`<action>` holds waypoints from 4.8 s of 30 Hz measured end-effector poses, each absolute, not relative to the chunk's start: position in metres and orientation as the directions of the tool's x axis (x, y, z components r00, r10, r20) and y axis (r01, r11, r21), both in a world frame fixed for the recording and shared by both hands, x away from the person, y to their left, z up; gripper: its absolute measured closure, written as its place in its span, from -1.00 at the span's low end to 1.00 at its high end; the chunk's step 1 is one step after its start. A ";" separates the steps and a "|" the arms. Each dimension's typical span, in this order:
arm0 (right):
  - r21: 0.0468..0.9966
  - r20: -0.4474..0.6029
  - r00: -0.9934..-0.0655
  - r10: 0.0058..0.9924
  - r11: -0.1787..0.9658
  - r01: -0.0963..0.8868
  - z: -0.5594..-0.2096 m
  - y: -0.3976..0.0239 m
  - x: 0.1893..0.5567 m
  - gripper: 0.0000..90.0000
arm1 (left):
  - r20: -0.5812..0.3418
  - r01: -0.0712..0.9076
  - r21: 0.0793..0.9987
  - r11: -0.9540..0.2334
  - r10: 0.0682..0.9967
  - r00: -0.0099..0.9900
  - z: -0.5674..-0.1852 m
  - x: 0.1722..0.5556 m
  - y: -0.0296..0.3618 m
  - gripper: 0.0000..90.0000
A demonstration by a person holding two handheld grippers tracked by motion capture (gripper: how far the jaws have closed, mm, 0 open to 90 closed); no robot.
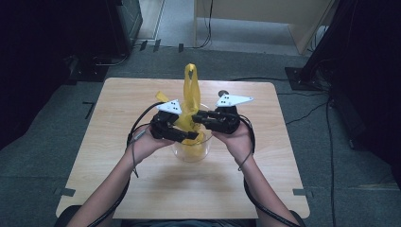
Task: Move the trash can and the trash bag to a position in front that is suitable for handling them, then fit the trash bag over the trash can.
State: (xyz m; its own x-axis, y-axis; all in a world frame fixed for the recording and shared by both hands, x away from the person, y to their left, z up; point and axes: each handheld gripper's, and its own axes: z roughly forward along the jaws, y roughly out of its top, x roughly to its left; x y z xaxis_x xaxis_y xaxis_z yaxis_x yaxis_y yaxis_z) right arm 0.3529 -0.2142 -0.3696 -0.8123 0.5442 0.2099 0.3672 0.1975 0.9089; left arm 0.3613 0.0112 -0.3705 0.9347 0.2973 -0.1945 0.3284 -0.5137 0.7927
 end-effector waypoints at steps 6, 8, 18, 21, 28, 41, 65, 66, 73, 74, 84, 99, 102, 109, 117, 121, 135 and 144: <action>0.908 0.218 -0.789 0.575 0.177 0.381 -0.369 -0.225 0.354 0.82 | -0.192 0.338 0.802 -0.493 0.323 0.927 -0.364 0.366 0.019 -0.03; 0.910 0.214 -0.787 0.579 0.175 0.377 -0.368 -0.229 0.354 0.82 | -0.192 0.346 0.805 -0.481 0.340 0.921 -0.363 0.368 0.025 -0.06; 0.905 0.185 -0.792 0.582 0.212 0.368 -0.368 -0.233 0.355 0.83 | -0.210 0.382 0.801 -0.461 0.381 0.900 -0.360 0.379 0.051 -0.12; 0.904 0.166 -0.797 0.580 0.233 0.358 -0.367 -0.234 0.353 0.86 | -0.214 0.386 0.799 -0.461 0.381 0.899 -0.359 0.381 0.058 -0.13; 0.900 0.170 -0.808 0.565 0.244 0.360 -0.367 -0.239 0.353 0.93 | -0.230 0.413 0.805 -0.425 0.417 0.879 -0.360 0.388 0.073 -0.12; 0.872 0.129 -0.861 0.492 0.357 0.335 -0.376 -0.223 0.351 0.95 | -0.267 0.443 0.833 -0.332 0.460 0.847 -0.357 0.392 0.079 -0.09; 0.868 0.111 -0.864 0.490 0.376 0.325 -0.371 -0.210 0.347 0.35 | -0.224 0.420 0.825 -0.379 0.462 0.858 -0.364 0.376 0.047 0.76; 0.872 0.123 -0.862 0.493 0.362 0.331 -0.370 -0.211 0.347 0.24 | -0.218 0.414 0.824 -0.387 0.457 0.862 -0.363 0.376 0.047 0.79; 0.906 0.177 -0.817 0.548 0.234 0.353 -0.356 -0.214 0.345 0.09 | -0.210 0.397 0.807 -0.437 0.416 0.885 -0.365 0.370 0.033 0.85; 0.907 0.178 -0.813 0.554 0.229 0.354 -0.356 -0.214 0.345 0.12 | -0.208 0.394 0.806 -0.441 0.412 0.887 -0.365 0.369 0.031 0.85; 0.875 0.132 -0.792 0.596 0.306 0.376 -0.370 -0.209 0.348 0.66 | -0.216 0.392 0.808 -0.439 0.397 0.892 -0.363 0.368 0.030 0.87; 0.853 0.111 -0.719 0.686 0.305 0.423 -0.367 -0.244 0.354 0.91 | -0.235 0.443 0.811 -0.381 0.482 0.844 -0.361 0.385 0.072 0.88; 0.852 0.114 -0.708 0.697 0.298 0.430 -0.367 -0.250 0.355 0.92 | -0.236 0.443 0.818 -0.366 0.489 0.840 -0.362 0.387 0.079 0.88; 0.843 0.093 -0.682 0.725 0.308 0.441 -0.367 -0.261 0.357 0.98 | -0.224 0.438 0.826 -0.356 0.505 0.833 -0.365 0.390 0.091 0.90; 0.838 0.057 -0.670 0.741 0.329 0.436 -0.367 -0.265 0.357 1.00 | -0.231 0.455 0.821 -0.346 0.527 0.818 -0.368 0.393 0.100 0.93; 0.834 0.055 -0.655 0.754 0.326 0.445 -0.366 -0.270 0.357 1.00 | -0.260 0.487 0.809 -0.329 0.543 0.799 -0.373 0.398 0.108 0.95; 0.825 0.051 -0.634 0.772 0.326 0.463 -0.364 -0.286 0.357 1.00 | -0.261 0.508 0.795 -0.332 0.568 0.781 -0.378 0.402 0.118 0.98; 0.799 0.001 -0.615 0.788 0.370 0.474 -0.363 -0.291 0.356 1.00 | -0.293 0.533 0.789 -0.305 0.575 0.764 -0.380 0.405 0.127 1.00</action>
State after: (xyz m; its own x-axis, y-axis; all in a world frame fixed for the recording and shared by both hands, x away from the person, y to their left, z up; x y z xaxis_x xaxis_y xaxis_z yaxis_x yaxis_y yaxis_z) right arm 0.3565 -0.2905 -0.3632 -0.6154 0.7882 0.0006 0.4741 0.3695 0.7992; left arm 0.4050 0.1271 -0.3799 0.7637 0.5752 -0.2930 0.5328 -0.3054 0.7892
